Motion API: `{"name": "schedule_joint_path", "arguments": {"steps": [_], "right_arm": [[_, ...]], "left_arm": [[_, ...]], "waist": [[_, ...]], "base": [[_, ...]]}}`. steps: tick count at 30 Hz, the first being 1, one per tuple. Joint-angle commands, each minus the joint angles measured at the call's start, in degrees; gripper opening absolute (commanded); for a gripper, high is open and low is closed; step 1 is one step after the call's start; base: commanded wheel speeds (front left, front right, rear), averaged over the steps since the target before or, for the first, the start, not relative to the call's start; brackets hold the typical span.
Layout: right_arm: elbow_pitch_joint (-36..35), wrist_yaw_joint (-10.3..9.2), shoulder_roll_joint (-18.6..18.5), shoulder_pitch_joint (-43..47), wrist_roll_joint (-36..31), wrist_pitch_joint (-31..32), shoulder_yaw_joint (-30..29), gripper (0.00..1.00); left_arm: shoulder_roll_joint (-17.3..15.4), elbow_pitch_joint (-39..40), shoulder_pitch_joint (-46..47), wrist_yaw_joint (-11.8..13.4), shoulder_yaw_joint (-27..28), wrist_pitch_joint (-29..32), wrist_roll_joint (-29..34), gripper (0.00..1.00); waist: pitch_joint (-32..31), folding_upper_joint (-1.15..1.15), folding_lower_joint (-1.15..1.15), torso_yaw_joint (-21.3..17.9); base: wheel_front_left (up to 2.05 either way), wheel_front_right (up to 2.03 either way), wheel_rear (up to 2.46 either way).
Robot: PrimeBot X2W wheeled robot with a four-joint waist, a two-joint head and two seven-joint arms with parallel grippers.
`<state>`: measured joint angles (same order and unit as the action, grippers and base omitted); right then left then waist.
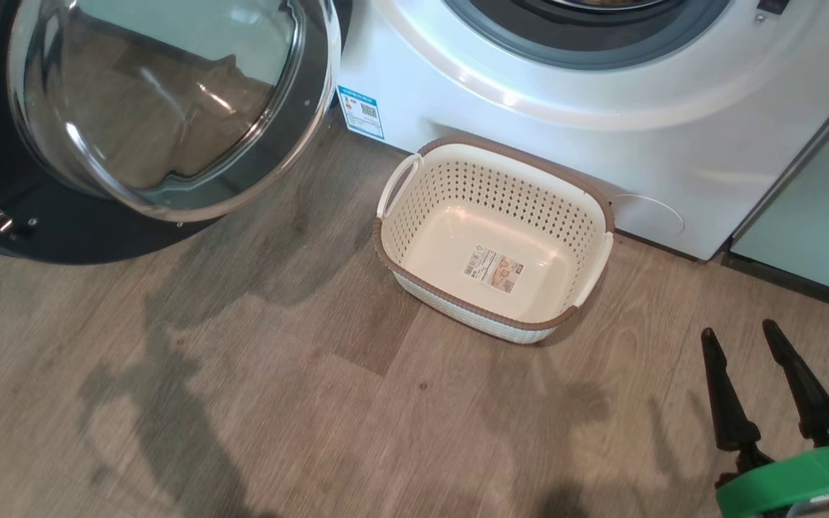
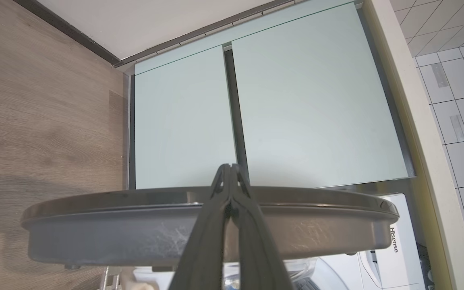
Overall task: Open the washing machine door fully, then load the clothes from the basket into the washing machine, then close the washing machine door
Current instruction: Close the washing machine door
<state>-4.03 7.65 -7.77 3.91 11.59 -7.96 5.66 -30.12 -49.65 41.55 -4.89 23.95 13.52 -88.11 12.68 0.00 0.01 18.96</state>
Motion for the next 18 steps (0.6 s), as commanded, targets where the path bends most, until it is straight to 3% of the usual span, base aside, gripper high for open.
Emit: {"name": "schedule_joint_path", "arguments": {"steps": [1,18], "right_arm": [[-2.04,-0.16,-1.5,-2.17,0.2,0.06,0.9,1.0],[-2.14,-0.16,-2.23,-2.98,0.47,0.31,1.07,1.0]], "left_arm": [[-3.41,1.3,1.95,-0.46,0.91,-0.05,0.79,0.0],[-3.11,0.04,2.69,-1.21,0.3,0.21,1.39,0.0]], "waist": [[0.16,0.0,-0.01,-0.05],[1.34,0.0,-0.01,-0.57]], "base": [[0.0,0.0,0.0],[0.0,0.0,0.0]]}}
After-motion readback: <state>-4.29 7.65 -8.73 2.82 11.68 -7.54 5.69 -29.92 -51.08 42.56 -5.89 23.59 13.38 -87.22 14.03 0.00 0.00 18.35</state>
